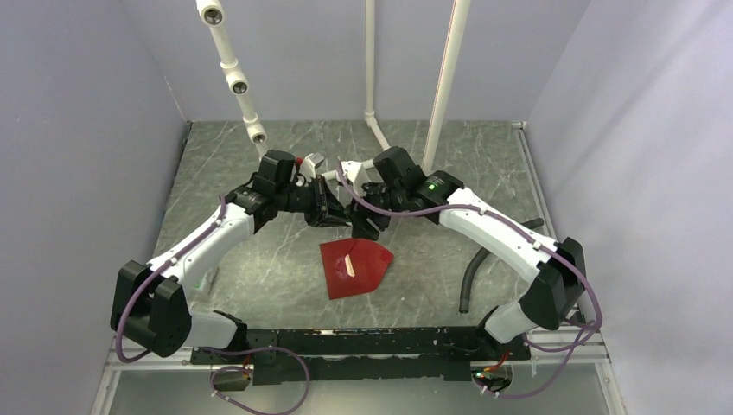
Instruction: Place the letter into the envelope and seal it
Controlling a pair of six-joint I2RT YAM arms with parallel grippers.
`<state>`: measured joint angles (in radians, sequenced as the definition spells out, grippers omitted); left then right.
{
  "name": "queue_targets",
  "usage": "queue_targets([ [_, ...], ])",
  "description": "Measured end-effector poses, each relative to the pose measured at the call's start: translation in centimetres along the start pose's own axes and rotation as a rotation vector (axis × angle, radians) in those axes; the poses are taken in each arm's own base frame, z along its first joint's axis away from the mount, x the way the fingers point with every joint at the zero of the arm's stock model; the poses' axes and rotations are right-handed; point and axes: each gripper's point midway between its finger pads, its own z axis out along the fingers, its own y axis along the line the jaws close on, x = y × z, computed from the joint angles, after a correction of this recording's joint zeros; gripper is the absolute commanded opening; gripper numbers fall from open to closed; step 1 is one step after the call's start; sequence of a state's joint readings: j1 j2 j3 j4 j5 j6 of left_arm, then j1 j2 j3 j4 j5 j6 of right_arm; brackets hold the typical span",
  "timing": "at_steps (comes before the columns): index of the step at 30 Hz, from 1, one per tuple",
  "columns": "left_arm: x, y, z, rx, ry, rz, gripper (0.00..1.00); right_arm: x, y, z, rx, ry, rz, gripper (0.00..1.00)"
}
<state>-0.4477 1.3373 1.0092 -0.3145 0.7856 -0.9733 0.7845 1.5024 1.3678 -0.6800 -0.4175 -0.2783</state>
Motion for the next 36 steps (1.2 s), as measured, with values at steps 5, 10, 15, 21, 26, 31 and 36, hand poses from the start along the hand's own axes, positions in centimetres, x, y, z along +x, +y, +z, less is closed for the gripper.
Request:
queue_targets([
  [5, -0.1, -1.6, -0.3, 0.029, 0.006, 0.036, 0.02, -0.8, -1.7, -1.3, 0.006, -0.068, 0.17, 0.8],
  [10, -1.6, -3.6, -1.3, 0.086, -0.049, 0.09, 0.03, -0.6, -3.9, -5.9, 0.091, -0.275, 0.439, 0.85],
  [15, -2.2, -5.7, -2.6, 0.154, -0.075, 0.094, 0.02, -4.1, -2.6, -11.1, 0.112, -0.578, 0.64, 0.85],
  [21, -3.4, -9.2, -3.9, 0.27, -0.107, 0.082, 0.02, -5.0, -1.8, -12.4, 0.009, -0.796, 0.984, 0.79],
  [26, -3.7, -11.6, -4.7, 0.358, -0.109, 0.076, 0.02, -5.6, -2.2, -12.6, -0.034, -0.854, 1.109, 0.7],
  [31, -3.6, -13.4, -5.4, 0.429, -0.083, 0.072, 0.02, -7.9, -1.8, -13.9, -0.159, -0.965, 1.119, 0.64],
  [36, -3.3, -14.0, -5.7, 0.452, -0.061, 0.06, 0.03, -9.3, -1.9, -14.0, -0.242, -0.996, 1.136, 0.46],
])
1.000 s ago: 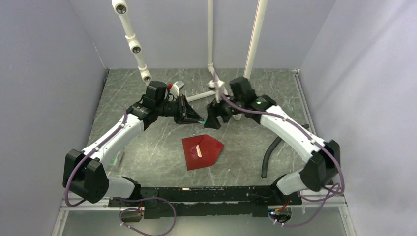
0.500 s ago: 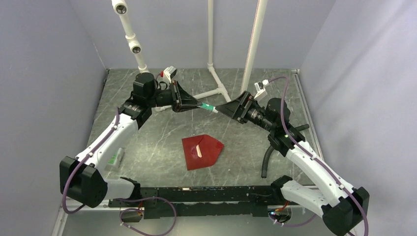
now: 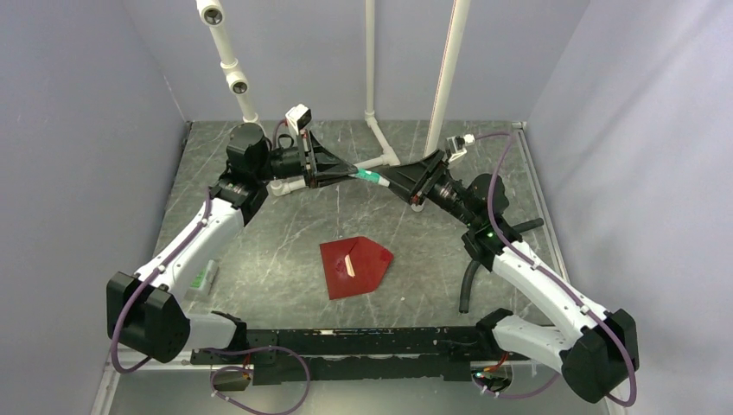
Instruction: Place the letter into the envelope and seal it
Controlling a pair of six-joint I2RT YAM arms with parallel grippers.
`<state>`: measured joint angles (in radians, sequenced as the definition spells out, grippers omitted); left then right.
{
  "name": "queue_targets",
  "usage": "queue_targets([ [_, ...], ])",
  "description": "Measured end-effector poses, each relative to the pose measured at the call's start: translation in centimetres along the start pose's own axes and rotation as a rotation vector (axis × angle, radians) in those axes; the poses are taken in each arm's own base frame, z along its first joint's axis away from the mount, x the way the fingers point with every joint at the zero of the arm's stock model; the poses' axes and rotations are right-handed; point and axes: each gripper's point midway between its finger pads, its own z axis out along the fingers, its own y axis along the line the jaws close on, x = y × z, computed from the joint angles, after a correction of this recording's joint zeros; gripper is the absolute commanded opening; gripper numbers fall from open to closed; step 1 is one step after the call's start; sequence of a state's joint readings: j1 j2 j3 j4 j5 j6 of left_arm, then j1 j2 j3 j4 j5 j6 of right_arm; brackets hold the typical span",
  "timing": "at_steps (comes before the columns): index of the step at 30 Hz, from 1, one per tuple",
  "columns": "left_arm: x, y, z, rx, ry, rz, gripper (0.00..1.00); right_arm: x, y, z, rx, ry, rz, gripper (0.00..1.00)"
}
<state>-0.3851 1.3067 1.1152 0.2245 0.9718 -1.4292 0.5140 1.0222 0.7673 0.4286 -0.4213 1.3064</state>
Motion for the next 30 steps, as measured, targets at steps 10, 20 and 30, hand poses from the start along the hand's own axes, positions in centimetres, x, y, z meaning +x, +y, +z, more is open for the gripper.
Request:
queue_targets([
  [10, -0.2, -0.6, 0.0, 0.019, -0.011, 0.003, 0.03, 0.2, 1.9, 0.3, -0.09, 0.027, 0.036, 0.5],
  [20, -0.1, -1.0, -0.1, 0.026, -0.015, 0.011, 0.03, 0.7, 2.1, 0.2, -0.095, 0.059, 0.026, 0.25],
  [30, -0.2, -1.0, -0.2, 0.024, -0.019, 0.021, 0.6, 1.0, 2.4, 0.7, -0.088, 0.093, 0.017, 0.05],
])
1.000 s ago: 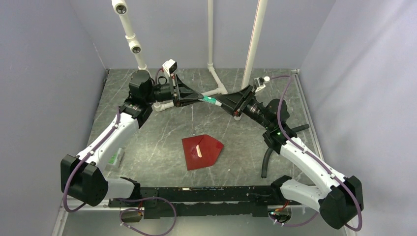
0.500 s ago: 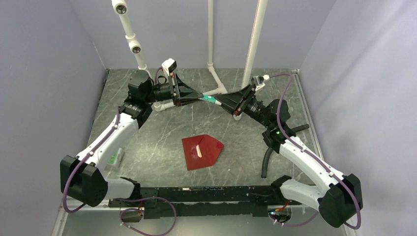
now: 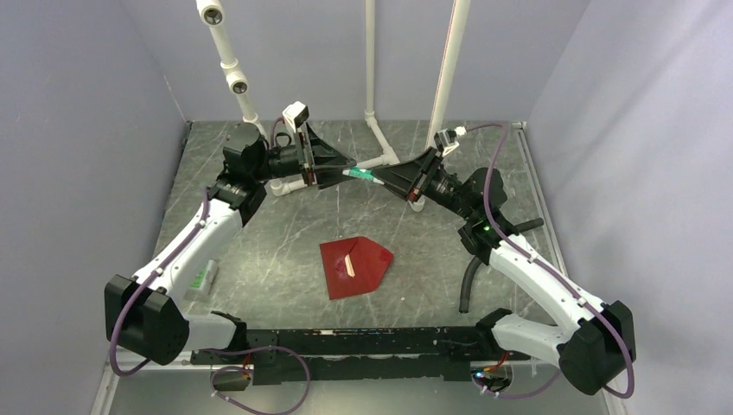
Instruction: Place the letter into the envelope and seal it
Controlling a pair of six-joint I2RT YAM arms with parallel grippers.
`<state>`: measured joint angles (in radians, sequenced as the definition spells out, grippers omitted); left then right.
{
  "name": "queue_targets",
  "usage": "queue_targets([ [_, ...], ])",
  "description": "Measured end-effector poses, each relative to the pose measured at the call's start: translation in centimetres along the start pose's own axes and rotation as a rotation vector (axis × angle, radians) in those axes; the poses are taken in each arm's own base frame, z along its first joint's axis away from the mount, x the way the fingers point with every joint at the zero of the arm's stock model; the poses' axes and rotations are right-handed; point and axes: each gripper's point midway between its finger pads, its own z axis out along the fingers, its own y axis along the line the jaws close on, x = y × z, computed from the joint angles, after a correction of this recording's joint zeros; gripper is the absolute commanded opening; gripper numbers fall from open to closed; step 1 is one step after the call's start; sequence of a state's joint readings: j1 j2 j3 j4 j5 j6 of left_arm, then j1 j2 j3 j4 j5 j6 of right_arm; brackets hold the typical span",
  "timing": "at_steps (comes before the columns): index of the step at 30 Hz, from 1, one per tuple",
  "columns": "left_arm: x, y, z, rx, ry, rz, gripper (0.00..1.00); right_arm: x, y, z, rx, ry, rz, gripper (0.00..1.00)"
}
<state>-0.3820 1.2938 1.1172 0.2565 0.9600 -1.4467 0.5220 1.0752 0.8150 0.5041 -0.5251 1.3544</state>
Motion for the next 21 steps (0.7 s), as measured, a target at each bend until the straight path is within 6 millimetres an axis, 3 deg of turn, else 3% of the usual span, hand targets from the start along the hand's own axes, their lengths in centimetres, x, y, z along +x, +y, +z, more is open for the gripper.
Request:
queue_targets([
  [7, 0.6, 0.1, 0.0, -0.003, 0.028, -0.006, 0.53, 0.1, 0.2, 0.6, -0.004, 0.023, 0.002, 0.05],
  [15, 1.6, 0.3, 0.5, -0.015, 0.078, -0.022, 0.37, 0.2, -0.3, 1.2, 0.019, 0.051, 0.004, 0.05],
  [21, 1.9, 0.4, 0.6, -0.016, 0.09, -0.029, 0.41, 0.6, -0.7, 1.3, 0.027, 0.079, 0.009, 0.05],
])
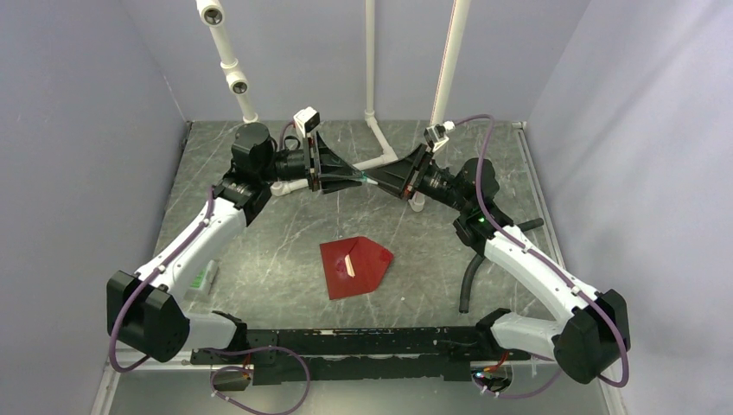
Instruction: Place the letter into the envelope and seal it
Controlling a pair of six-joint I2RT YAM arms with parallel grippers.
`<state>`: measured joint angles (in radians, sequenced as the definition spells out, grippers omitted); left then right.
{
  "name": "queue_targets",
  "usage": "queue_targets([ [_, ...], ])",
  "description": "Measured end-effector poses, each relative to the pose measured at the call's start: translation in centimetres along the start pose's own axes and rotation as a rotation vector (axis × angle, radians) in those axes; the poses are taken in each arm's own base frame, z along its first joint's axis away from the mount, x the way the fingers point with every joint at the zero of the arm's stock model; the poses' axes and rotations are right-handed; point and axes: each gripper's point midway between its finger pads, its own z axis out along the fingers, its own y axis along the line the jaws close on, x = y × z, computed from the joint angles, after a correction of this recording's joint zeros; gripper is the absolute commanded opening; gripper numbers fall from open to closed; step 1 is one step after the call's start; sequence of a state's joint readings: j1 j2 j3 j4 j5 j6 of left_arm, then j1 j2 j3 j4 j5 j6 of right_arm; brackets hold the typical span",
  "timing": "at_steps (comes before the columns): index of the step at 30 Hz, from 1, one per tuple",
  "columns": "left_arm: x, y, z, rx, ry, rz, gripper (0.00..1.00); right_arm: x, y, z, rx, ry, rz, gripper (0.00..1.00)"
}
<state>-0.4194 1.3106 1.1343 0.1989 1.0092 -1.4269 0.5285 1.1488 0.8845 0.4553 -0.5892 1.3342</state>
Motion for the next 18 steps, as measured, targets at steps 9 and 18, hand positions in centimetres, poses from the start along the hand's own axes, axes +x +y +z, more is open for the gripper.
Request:
queue_targets([
  [9, -0.07, 0.26, 0.1, -0.003, 0.006, -0.005, 0.02, 0.35, -0.04, -0.01, 0.002, 0.025, -0.01, 0.39],
  [18, -0.05, 0.36, 0.11, -0.005, 0.007, -0.001, 0.02, 0.34, 0.15, -0.2, -0.001, 0.021, -0.024, 0.43],
])
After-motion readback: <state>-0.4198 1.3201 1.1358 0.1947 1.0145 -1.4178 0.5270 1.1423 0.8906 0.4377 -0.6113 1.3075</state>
